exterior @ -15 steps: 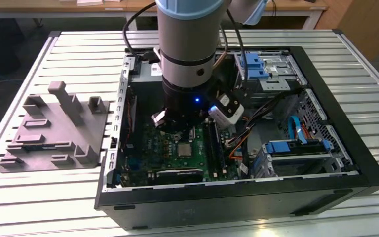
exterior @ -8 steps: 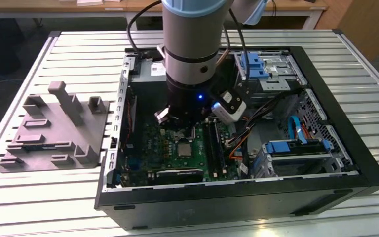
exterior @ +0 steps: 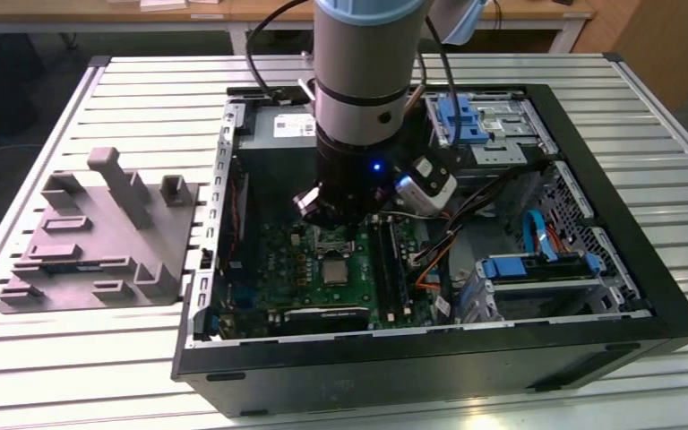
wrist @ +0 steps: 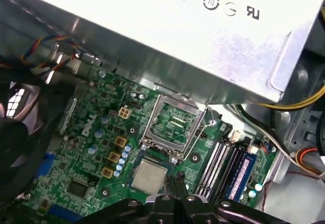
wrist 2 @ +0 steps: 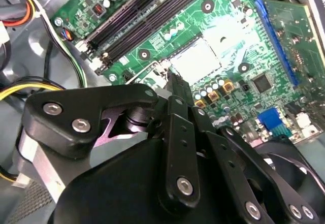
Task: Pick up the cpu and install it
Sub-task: 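Close the cpu cover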
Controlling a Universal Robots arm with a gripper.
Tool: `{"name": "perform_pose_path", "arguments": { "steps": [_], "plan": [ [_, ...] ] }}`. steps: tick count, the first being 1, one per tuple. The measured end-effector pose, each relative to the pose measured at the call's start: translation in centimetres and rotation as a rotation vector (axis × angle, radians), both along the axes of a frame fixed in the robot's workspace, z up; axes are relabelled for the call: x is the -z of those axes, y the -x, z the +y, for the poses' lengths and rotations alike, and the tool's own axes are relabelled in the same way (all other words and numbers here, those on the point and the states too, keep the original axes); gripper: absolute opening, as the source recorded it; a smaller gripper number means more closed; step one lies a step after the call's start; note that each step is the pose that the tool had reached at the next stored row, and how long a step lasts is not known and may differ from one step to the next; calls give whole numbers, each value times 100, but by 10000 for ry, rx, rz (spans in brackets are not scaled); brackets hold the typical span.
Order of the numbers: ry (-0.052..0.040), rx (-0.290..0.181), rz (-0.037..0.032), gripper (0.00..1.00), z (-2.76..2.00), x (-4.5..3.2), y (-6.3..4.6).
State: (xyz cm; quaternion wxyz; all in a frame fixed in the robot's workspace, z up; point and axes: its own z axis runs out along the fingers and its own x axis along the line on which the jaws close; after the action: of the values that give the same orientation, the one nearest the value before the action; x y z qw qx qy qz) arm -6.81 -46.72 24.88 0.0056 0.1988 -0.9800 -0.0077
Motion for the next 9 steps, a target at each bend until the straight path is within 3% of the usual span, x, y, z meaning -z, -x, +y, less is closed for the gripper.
{"name": "perform_pose_path", "arguments": {
  "steps": [9],
  "plan": [
    [1,-1640,1,11,0,30,-1]
  ]
}}
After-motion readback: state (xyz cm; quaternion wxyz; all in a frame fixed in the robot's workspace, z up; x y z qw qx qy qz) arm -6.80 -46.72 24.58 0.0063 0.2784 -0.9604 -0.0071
